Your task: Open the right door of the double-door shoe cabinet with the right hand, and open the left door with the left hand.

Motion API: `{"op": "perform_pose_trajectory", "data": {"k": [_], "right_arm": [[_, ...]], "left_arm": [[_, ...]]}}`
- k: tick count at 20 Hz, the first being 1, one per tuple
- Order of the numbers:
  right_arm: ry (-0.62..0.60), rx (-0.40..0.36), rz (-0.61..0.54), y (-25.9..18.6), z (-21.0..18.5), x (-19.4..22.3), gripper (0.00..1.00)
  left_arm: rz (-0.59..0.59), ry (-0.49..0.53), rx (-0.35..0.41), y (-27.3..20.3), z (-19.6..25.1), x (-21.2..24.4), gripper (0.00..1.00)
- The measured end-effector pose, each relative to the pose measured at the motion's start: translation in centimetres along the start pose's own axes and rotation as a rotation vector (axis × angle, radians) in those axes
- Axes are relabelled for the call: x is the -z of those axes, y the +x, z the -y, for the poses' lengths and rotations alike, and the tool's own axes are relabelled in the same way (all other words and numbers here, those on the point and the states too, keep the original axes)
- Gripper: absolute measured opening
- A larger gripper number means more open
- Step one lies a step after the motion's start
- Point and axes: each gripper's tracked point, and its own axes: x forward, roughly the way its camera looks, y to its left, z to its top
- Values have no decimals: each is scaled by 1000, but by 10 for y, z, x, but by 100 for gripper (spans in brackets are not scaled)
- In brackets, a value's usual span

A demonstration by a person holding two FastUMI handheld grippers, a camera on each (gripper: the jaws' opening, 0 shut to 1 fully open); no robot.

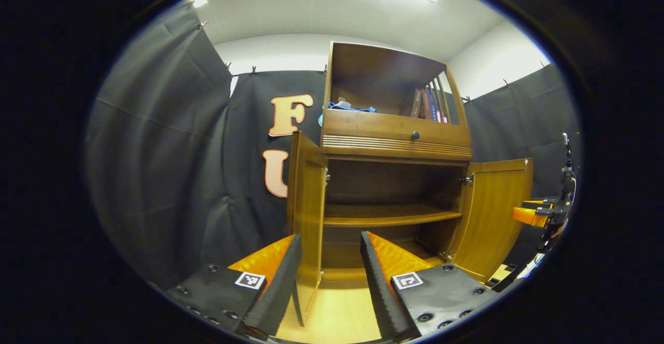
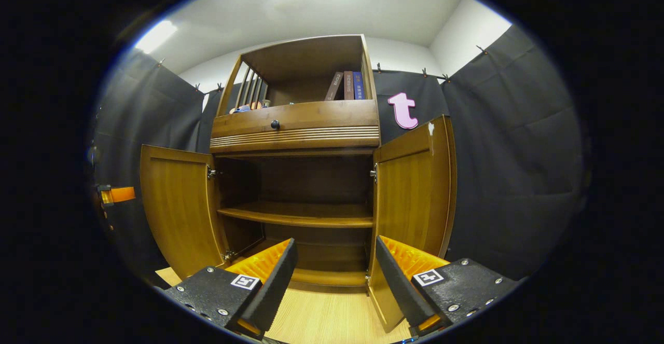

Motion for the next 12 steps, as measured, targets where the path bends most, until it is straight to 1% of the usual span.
{"op": "perform_pose_trajectory", "data": {"k": [2, 4, 8, 12], "right_arm": [[1, -11, 2, -3, 0, -7, 92], [0, -12, 1, -5, 2, -12, 92], [1, -16, 3, -10, 8, -21, 92], [2, -6, 4, -10, 18, -24, 92]], "left_arm": [[12, 4, -1, 5, 11, -8, 86], [9, 7, 3, 12, 23, -10, 86], [-6, 30, -2, 22, 37, -12, 94], [-8, 20, -5, 29, 47, -13, 94]]}}
